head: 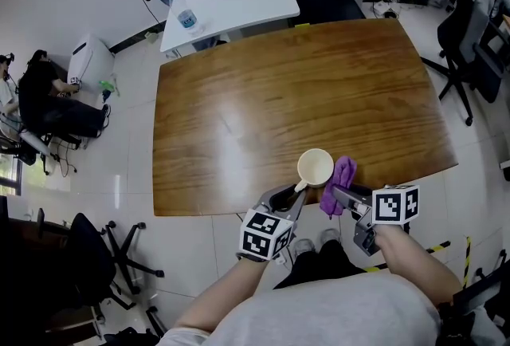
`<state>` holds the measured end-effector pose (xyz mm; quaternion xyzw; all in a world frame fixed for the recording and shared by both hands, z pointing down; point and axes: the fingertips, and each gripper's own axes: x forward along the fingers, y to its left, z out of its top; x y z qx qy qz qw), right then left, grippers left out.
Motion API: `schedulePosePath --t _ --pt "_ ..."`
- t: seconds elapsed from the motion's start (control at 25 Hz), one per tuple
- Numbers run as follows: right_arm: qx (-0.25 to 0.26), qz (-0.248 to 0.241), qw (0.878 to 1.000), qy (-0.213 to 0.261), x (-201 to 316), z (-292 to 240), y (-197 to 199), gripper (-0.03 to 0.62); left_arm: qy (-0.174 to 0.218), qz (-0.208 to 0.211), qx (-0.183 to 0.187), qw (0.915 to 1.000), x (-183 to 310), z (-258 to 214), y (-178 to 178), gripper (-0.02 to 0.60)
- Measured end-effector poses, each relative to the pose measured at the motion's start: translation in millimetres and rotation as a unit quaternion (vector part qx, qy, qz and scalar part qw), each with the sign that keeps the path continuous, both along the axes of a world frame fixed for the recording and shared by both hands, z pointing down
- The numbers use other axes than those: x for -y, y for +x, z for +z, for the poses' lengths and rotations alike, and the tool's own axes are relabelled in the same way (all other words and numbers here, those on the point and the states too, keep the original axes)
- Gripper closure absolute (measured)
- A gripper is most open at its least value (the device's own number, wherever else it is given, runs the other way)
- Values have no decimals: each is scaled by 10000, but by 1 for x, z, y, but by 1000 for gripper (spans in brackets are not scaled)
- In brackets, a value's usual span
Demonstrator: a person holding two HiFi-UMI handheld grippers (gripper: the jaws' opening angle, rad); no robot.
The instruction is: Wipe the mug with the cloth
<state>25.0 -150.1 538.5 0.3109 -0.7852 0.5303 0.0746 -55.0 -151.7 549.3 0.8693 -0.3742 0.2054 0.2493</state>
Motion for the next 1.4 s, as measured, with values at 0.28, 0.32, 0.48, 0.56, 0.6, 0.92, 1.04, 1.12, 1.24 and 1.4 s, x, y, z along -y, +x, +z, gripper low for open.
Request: schedulePosePath --t 0.28,0.32,0.48,0.56,0.6,0.92,1.04,1.12,1.24,1.4 --pt "-453 -73 9989 -111 11 33 6 487 23 144 14 9999 -1 0 7 508" --pt "-470 -80 9988 -122 12 35 6 487 14 147 6 9999 -1 0 8 508" --pt "-447 -55 9989 -127 13 33 8 487 3 133 -48 9999 1 0 9 505" --pt "-360 2 9993 -52 13 22 9 487 -12 132 -70 9999 1 0 8 505" --pt "-292 43 9996 -3 12 14 9 487 -23 137 -73 9999 1 0 9 505" --pt "321 396 9982 323 6 -48 11 487 -62 381 -140 9992 -2 -5 27 505" --pt "479 458 9976 208 5 -46 4 487 -78 498 -124 9987 -3 -6 35 505" --pt "540 502 9972 104 8 -39 1 487 -79 555 -106 9984 -3 -5 39 505" --pt "444 572 9974 -29 13 -19 2 487 -72 601 -138 9981 -3 -6 42 508" --pt "91 582 9981 -204 19 13 7 487 -26 672 -132 9976 -1 -6 41 508"
